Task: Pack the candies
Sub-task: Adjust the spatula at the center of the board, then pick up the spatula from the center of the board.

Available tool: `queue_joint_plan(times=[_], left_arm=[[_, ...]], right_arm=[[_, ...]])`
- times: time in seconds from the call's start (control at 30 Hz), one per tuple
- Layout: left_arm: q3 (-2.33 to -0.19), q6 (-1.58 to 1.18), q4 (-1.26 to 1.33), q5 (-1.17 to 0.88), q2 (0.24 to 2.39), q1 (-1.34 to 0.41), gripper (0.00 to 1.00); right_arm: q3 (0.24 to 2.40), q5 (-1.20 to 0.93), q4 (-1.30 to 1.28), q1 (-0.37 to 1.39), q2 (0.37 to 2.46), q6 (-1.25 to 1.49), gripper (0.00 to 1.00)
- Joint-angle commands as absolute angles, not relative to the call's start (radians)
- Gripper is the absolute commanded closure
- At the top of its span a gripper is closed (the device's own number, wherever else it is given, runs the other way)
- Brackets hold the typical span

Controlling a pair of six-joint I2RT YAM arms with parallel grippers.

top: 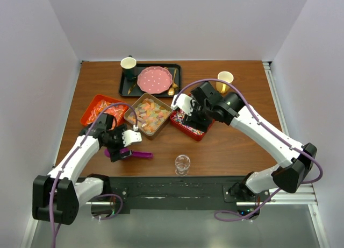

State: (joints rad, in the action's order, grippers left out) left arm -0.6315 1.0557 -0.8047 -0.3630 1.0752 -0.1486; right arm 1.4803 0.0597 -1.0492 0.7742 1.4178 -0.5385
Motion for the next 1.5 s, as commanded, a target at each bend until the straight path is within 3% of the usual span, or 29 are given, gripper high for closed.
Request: queue_joint_plan(times=[0.0, 0.2, 0.37, 0.47, 0.6, 0.77, 1.1, 1.27, 1.47], left_arm=[[-0.588, 1.156, -0.785, -0.33, 1.075, -0.077, 0.0], [-0.558, 1.198, -0.738, -0.356, 1.132, -0.011, 0.01], [-0.508, 1.198, -0.672, -0.439, 1.147, -0.009, 0.11], [-0.46, 1.201, -0.64, -0.474, 1.134, -0.009, 0.24], [-0.484, 1.21, -0.684, -0.508, 1.106, -0.011, 0.57], [-0.636, 1.246, -0.927, -0.563, 1.141, -0.011, 0.67], [-0.983, 1.204, -1.308, -0.857, 1.377, -0.012, 0.77], [-1.113, 1.085, -1.318, -0.934, 1.483, -0.012, 0.78], [-1.186, 1.031, -1.318, -1.009, 1.52, -0.032, 0.79]], right_arm=[[1.477, 0.045, -1.029, 0.77, 1.381, -0.525, 0.34], [1.48, 0.031, -1.031, 0.77, 1.385, -0.525, 0.34], [1.486, 0.003, -1.028, 0.77, 1.394, -0.52, 0.34], [1.486, -0.029, -1.032, 0.769, 1.396, -0.514, 0.34], [1.525, -0.115, -1.065, 0.769, 1.408, -0.538, 0.35], [1.497, -0.302, -0.916, 0.77, 1.329, -0.624, 0.34], [1.542, -0.437, -0.761, 0.827, 1.431, -0.753, 0.32], [1.441, -0.4, -0.675, 0.932, 1.442, -0.937, 0.33], [1.422, -0.388, -0.624, 1.002, 1.474, -0.962, 0.34]])
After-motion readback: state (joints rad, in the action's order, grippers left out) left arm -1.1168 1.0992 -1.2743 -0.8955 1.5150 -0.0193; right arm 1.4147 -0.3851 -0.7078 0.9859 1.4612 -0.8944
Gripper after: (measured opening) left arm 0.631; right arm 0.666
